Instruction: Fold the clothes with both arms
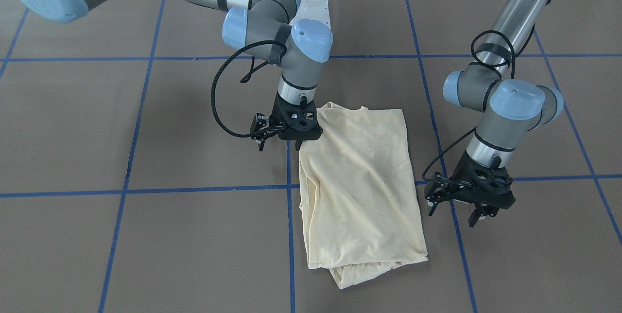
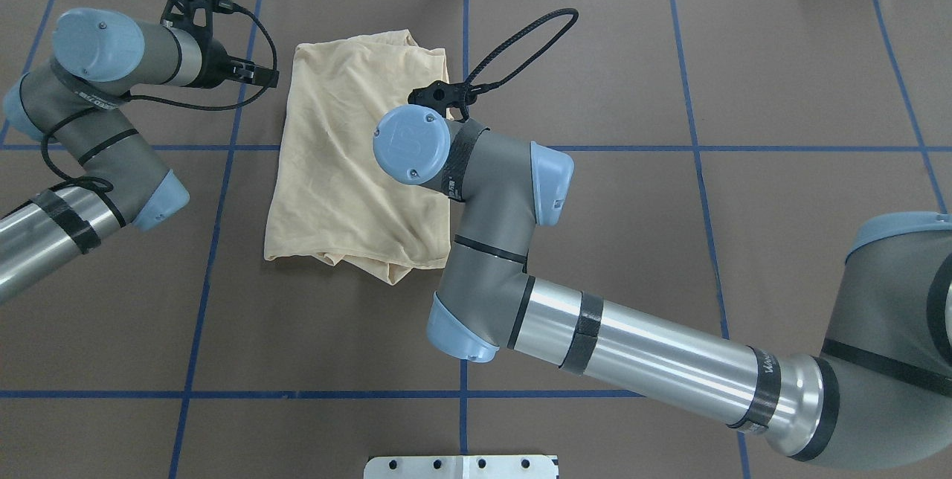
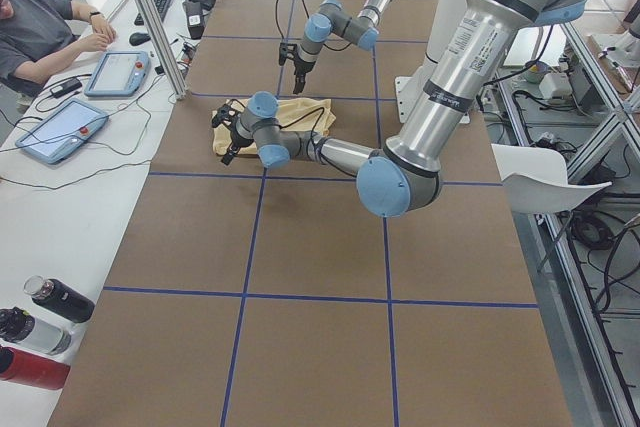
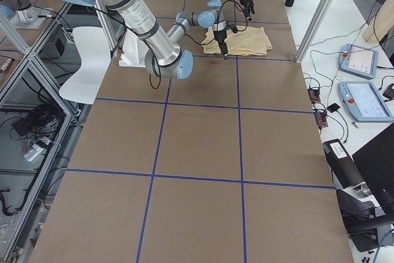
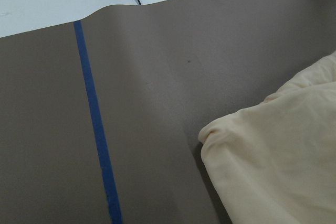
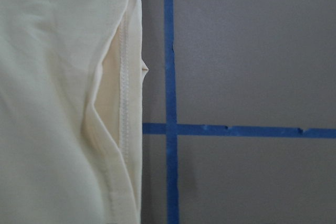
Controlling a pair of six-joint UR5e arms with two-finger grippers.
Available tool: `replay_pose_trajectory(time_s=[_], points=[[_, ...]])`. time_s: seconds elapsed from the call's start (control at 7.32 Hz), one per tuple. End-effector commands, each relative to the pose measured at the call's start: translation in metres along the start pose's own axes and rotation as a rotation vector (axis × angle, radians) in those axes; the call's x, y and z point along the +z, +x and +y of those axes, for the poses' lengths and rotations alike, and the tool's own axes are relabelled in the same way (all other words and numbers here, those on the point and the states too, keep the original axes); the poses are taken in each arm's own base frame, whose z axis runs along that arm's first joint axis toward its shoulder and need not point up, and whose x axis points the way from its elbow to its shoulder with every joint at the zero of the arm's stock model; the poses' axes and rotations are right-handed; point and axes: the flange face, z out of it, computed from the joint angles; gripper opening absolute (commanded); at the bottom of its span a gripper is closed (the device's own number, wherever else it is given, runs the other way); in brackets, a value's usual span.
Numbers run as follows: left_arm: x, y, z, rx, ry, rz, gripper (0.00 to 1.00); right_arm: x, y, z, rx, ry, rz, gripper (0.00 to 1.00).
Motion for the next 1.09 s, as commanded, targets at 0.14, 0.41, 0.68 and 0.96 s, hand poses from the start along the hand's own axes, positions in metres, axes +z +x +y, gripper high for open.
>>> replay_pose_trajectory(time_s=[0.14, 0.41, 0.68, 0.96], points=[[0.000, -0.001, 0.001, 0.001, -0.001, -0.001, 1.00, 0.026, -0.026, 0.033, 0.268, 0.018, -0.112, 0.82], [0.000, -0.001, 0.001, 0.001, -0.001, -0.001, 1.00, 0.022, -0.036, 0.041, 0.300, 0.012, -0.120, 0.71], [0.000, -0.001, 0.001, 0.001, -0.001, -0.001, 1.00, 0.021, -0.038, 0.044, 0.299, 0.011, -0.122, 0.44], [0.000, -0.001, 0.001, 0.001, 0.000, -0.002, 1.00, 0.024, -0.041, 0.052, 0.281, 0.018, -0.116, 0.47]])
